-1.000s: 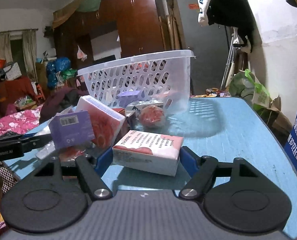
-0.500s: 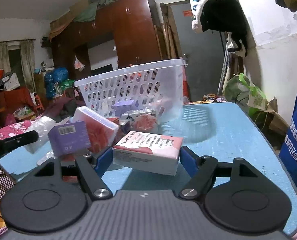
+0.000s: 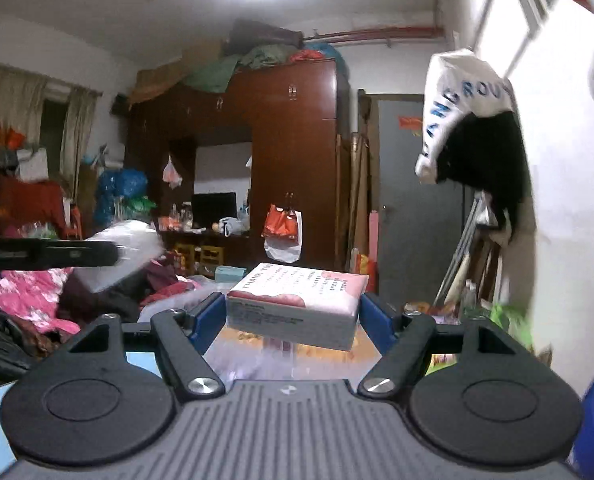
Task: Organize objects
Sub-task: 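Carry both items over the white basket and open both grippers, then grasp purple box with right gripper while left grasps pink-purple packet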
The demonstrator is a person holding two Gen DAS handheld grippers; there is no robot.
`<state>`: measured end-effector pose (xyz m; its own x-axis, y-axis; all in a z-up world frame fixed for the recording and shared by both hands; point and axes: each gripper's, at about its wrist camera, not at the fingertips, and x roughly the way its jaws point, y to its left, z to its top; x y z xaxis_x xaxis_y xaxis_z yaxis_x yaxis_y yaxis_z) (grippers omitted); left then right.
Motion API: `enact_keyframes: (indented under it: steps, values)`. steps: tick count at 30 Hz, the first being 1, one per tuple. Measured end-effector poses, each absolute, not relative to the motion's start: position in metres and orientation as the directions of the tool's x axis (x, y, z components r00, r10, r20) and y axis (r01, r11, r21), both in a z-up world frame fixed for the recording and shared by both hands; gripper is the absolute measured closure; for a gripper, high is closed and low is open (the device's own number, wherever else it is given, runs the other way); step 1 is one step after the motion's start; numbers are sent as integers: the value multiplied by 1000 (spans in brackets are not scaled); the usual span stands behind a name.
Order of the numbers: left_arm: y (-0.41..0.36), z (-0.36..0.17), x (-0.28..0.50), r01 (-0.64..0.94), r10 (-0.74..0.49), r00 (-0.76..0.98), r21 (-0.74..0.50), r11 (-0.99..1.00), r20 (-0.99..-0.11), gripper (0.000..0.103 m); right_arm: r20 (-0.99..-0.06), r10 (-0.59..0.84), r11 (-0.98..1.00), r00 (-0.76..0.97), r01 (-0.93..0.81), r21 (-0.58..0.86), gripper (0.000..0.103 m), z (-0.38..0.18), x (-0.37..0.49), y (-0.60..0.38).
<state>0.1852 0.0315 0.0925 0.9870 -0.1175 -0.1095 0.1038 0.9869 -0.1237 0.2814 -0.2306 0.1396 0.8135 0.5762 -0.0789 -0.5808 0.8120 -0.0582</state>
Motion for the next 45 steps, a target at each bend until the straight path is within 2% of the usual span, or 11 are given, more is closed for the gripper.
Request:
enact_keyframes:
  steps: [10,11,13,14,19,22,27,30,36,40,45]
  values:
    - [30,74,250,61,-93,968,-141,988,-234,51,-176,594,787,785,-613,-76,25,148,329,-197]
    - [32,72,257,57,-92,965,-145,988,-245,49,-192,600,780,777,-621,-74,21,145,332,-196]
    - [36,67,267,52,-98,948,-156,986,-302,32,-175,571,804,802,-589,-77,9,141,331,-198]
    - [39,65,262,65,-112,948,-162,985,-297,31,-162,568,810,807,-583,-66,0,141,326,-202]
    - [47,52,186,67,-96,979,-157,985,-181,27,-176,637,764,751,-644,17,0,117,273,-234]
    - [46,27,141,17,-37,983,-114,993,-178,27,-169,697,711,697,-702,35,0,79,232,-242]
    - [57,-16,92,-9,-23,984,-174,985,-179,27,-162,744,665,648,-742,84,0,32,175,-246]
    - [54,-30,89,-56,33,980,-114,992,-198,27,-205,730,674,652,-737,55,8,25,169,-236]
    - [38,-33,130,0,3,957,11,1000,-292,27,-252,707,687,661,-726,23,10,26,179,-221]
    - [20,-35,133,69,-30,938,101,993,-346,26,-239,714,688,658,-723,67,45,21,177,-230]
    - [3,-43,139,133,-44,895,172,976,-445,39,-228,720,685,655,-723,88,53,20,177,-240]
